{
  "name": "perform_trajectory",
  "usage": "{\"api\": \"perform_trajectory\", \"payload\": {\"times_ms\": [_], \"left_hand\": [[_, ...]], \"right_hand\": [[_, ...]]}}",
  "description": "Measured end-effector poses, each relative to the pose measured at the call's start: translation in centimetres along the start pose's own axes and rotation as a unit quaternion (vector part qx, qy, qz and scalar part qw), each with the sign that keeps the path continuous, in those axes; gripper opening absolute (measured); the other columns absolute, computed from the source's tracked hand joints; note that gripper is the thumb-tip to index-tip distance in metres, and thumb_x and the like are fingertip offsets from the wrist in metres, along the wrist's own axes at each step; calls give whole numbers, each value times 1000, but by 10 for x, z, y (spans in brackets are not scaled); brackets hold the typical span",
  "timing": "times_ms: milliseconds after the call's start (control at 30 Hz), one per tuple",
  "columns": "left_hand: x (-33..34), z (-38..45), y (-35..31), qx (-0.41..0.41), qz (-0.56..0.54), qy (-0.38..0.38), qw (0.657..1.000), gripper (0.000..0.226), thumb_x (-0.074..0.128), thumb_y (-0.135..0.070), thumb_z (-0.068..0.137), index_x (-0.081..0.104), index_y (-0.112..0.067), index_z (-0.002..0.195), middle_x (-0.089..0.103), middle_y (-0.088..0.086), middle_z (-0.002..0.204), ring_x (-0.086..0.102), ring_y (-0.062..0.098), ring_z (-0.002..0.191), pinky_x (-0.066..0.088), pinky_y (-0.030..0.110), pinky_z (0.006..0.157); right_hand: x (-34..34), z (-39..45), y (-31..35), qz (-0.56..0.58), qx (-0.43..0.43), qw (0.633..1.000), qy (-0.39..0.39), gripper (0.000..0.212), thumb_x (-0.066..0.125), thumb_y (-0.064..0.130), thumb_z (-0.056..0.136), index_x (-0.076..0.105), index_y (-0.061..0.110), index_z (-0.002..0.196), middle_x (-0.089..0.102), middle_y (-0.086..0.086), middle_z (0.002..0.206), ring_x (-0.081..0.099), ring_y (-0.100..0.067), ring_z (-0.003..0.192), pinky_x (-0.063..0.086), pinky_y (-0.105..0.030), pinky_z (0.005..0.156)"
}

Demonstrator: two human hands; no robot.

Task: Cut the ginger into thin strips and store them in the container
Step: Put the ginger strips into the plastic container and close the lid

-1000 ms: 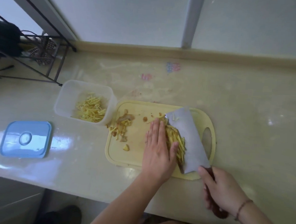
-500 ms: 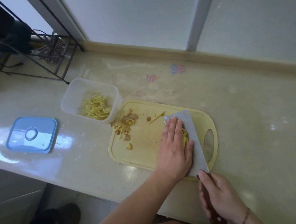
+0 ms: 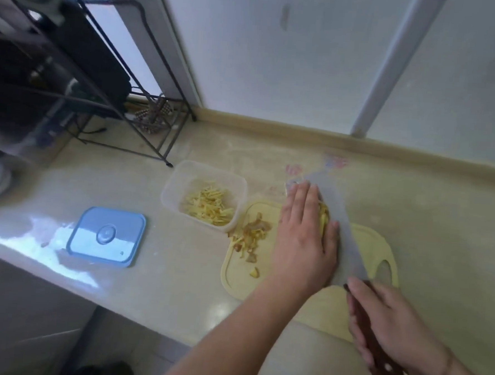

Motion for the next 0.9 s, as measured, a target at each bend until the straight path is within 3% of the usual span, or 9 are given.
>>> {"api": "perform_trajectory", "payload": {"times_ms": [167, 333, 433, 600, 733, 900], "left_hand": [[-66, 40, 57, -24, 20, -75, 997, 63, 35, -40, 102, 33, -1, 152, 28, 15, 162, 17, 27, 153, 10, 32, 126], [-98, 55, 122, -92, -14, -100, 991, 64, 38, -34, 102, 26, -2, 155, 22, 11, 165, 11, 21, 154, 9, 31, 126], [-104, 54, 144, -104, -14, -101, 989, 68, 33, -42, 101, 24, -3, 156, 21, 10, 165, 10, 19, 154, 4, 20, 123], [-107, 45, 155, -121, -9, -98, 988, 62, 41, -33, 102, 28, -6, 156, 26, 9, 163, 18, 19, 153, 12, 28, 125], [-109, 38, 162, -137, -13, -102, 985, 57, 45, -25, 102, 32, -9, 155, 34, 7, 159, 25, 16, 148, 17, 28, 123], [-112, 34, 165, -110, -26, -162, 980, 50, 42, -21, 102, 40, -8, 151, 40, 4, 155, 31, 16, 146, 24, 30, 122]], "right_hand": [[57, 50, 58, -45, -47, 996, 56, 41, 45, 32, 103, 46, 3, 74, 48, -18, 47, 44, -23, 30, 35, -22, 32], [109, 98, 84, -115, -79, 987, 80, 42, 46, 36, 104, 46, 8, 73, 51, -16, 48, 47, -24, 32, 36, -23, 35], [122, 112, 86, -175, -81, 979, 58, 43, 46, 42, 102, 46, 10, 73, 54, -13, 50, 50, -25, 34, 34, -21, 35], [121, 115, 89, -255, -100, 962, 16, 44, 46, 46, 101, 46, 12, 72, 55, -7, 48, 53, -23, 33, 34, -21, 34], [119, 115, 95, -297, -123, 947, -7, 48, 46, 49, 98, 46, 11, 69, 55, -5, 48, 57, -23, 33, 45, -31, 39], [114, 113, 105, -356, -144, 923, -25, 49, 46, 50, 99, 44, 16, 64, 50, 3, 46, 52, -12, 36, 47, -31, 47]]}}
Point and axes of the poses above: each hand's wrist, its own z-axis towards the middle knuckle, its own x-axis out of the palm, y = z × x, the point moved 3 cm from there along z, towards the middle knuckle
